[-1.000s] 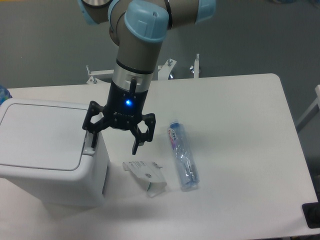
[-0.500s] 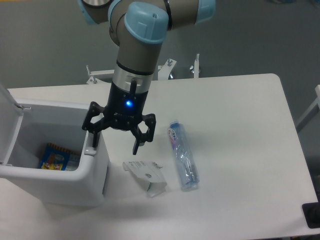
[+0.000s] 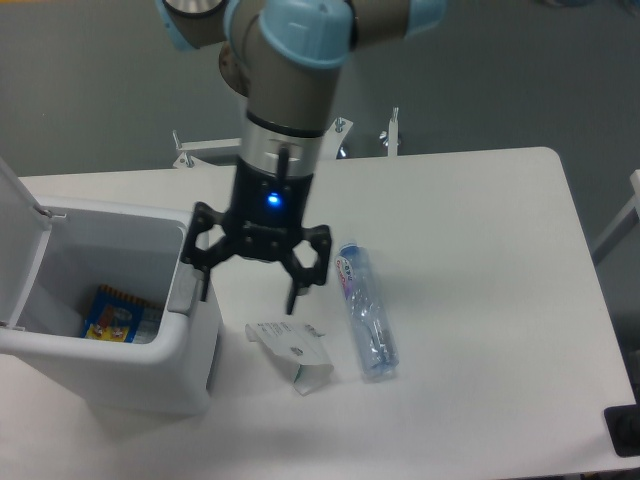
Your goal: Open the trash can
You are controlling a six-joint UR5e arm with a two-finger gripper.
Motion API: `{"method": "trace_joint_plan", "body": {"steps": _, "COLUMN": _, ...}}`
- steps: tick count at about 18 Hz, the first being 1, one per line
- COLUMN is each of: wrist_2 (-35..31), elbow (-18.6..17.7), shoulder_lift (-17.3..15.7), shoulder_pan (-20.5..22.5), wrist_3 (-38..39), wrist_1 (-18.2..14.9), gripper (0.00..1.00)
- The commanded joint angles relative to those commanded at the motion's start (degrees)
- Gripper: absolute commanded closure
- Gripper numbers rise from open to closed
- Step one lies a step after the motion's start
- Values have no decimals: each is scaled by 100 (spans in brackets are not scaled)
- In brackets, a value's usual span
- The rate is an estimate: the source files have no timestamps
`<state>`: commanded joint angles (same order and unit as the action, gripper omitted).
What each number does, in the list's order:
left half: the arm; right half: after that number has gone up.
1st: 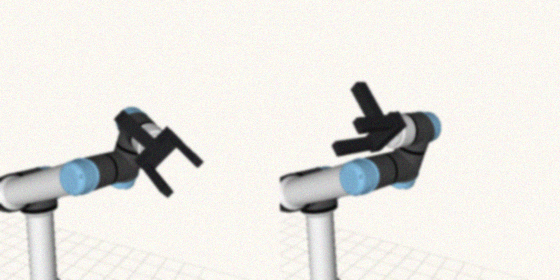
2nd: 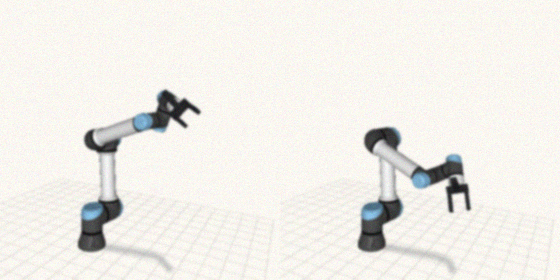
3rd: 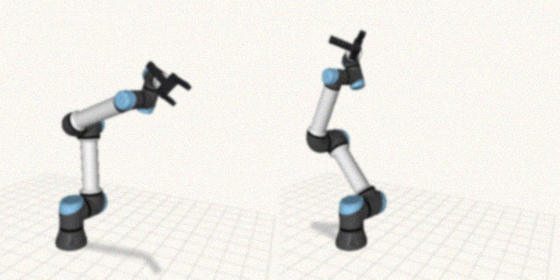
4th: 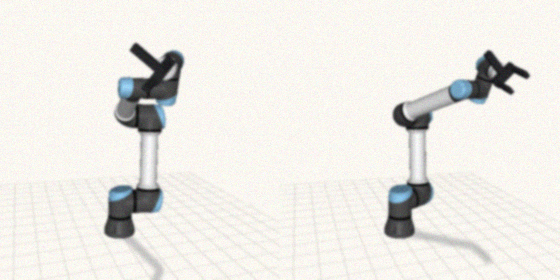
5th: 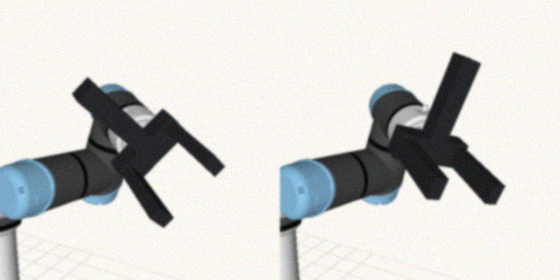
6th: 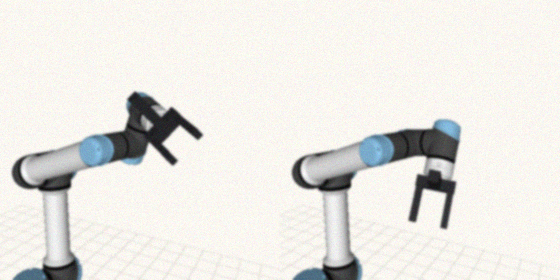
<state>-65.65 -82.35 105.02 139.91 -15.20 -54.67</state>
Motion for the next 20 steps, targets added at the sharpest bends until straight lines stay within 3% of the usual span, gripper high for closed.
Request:
{"method": "trace_joint_plan", "body": {"steps": 11, "wrist_2": -26, "elbow": -26, "shoulder_lift": 554, "shoulder_pan": 1020, "wrist_3": -1685, "wrist_1": -26, "gripper": 0}}
{"method": "trace_joint_plan", "body": {"steps": 15, "wrist_2": -1016, "elbow": -44, "shoulder_lift": 642, "shoulder_pan": 1416, "wrist_3": -2415, "wrist_1": -114, "gripper": 0}}
{"method": "trace_joint_plan", "body": {"steps": 18, "wrist_2": -1844, "elbow": -53, "shoulder_lift": 730, "shoulder_pan": 1408, "wrist_3": -3117, "wrist_1": -569, "gripper": 0}}
{"method": "trace_joint_plan", "body": {"steps": 20, "wrist_2": -1925, "elbow": -53, "shoulder_lift": 774, "shoulder_pan": 1399, "wrist_3": -3741, "wrist_1": -799, "gripper": 0}}
